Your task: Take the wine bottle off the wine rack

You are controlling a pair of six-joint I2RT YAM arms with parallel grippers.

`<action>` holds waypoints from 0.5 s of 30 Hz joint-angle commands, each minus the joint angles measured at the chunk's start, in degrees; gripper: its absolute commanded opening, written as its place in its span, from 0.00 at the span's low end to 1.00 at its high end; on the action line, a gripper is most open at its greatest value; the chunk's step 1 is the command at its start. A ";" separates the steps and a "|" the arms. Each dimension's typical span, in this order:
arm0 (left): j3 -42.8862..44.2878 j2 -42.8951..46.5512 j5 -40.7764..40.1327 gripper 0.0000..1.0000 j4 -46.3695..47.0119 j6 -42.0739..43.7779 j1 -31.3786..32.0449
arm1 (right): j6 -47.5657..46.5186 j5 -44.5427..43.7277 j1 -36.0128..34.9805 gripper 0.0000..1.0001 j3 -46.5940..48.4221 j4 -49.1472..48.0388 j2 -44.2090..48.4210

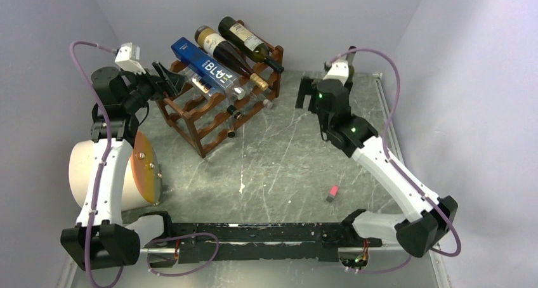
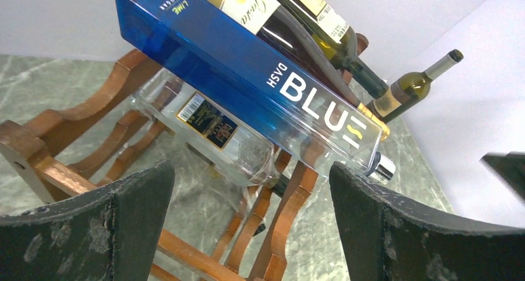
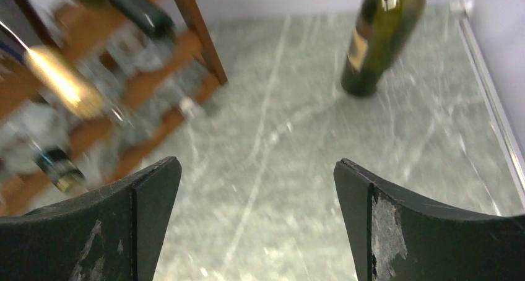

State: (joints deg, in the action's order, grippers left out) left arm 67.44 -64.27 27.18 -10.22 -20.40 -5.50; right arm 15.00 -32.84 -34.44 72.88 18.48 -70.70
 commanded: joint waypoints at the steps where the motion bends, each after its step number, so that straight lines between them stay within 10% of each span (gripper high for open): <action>1: -0.36 1.10 1.95 0.98 4.17 -2.54 0.71 | 3.26 2.81 0.33 1.00 -6.88 10.78 6.28; 15: 25.65 -13.81 -16.11 0.98 -28.17 -13.91 10.13 | 15.10 -1.00 0.29 1.00 -19.56 19.03 16.10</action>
State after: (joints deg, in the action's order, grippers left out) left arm 83.33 -72.60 18.96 -26.13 -29.52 0.75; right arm 23.29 -29.17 -34.17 54.19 33.47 -55.09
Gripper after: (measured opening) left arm 0.981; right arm 0.997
